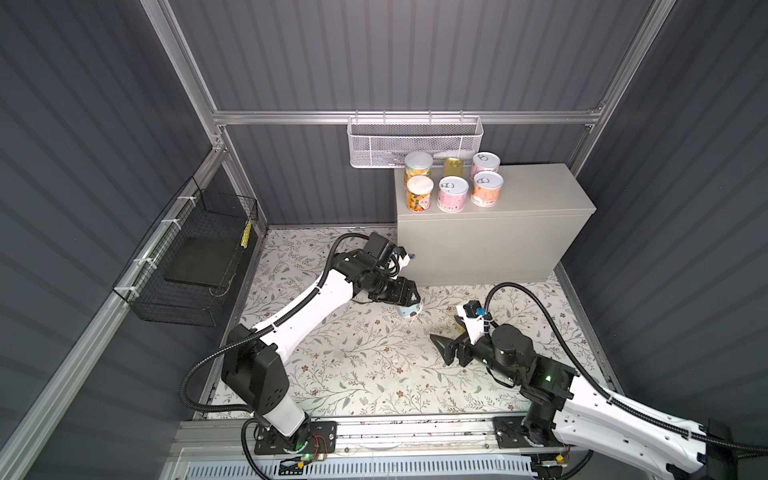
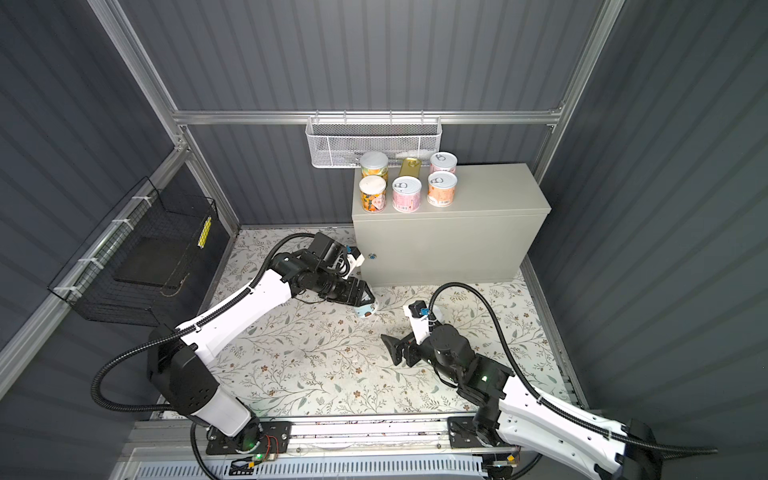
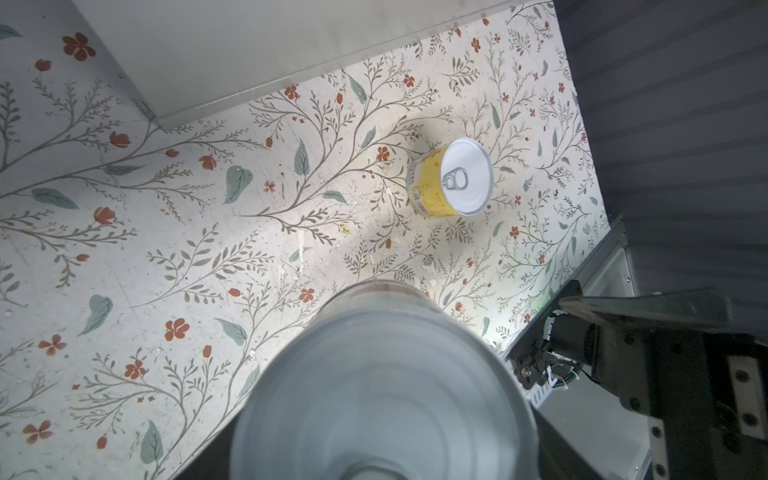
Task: Place and organize the canned foods onto the counter
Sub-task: 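Move the pale blue can toward the right gripper while the right gripper reaches toward it, then close the right gripper around the pale blue can held by the left gripper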
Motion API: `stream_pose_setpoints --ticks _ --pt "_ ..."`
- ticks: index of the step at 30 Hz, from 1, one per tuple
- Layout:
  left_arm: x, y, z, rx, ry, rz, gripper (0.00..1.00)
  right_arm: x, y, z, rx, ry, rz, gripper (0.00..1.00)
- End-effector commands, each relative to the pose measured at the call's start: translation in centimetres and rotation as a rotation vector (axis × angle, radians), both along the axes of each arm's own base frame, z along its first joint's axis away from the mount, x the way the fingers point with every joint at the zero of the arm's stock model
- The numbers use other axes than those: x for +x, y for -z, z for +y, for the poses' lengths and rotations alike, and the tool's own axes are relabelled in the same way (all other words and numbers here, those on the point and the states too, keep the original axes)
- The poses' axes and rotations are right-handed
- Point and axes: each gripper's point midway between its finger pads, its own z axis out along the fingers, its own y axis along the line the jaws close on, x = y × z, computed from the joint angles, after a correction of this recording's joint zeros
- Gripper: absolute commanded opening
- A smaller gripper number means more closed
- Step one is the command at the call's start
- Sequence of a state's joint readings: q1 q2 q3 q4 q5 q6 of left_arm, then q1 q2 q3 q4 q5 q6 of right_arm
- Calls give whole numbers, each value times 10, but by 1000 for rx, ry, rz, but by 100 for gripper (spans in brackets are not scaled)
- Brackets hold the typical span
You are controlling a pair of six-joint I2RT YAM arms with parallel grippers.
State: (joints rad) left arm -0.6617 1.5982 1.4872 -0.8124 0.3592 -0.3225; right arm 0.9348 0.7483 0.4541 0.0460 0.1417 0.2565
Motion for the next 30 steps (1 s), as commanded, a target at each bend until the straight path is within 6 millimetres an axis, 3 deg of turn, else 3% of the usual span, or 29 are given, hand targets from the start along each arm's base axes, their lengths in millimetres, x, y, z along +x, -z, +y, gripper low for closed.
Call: stream_pose_setpoints --ticks 1,10,30 --pt "-14 -38 2 -77 30 -32 48 2 -20 17 41 -51 -84 99" --pt "-41 -43 0 -140 95 45 48 2 -33 42 31 -111 -146 99" --pt "-49 -51 6 -163 82 39 48 12 -51 80 38 -167 -187 99"
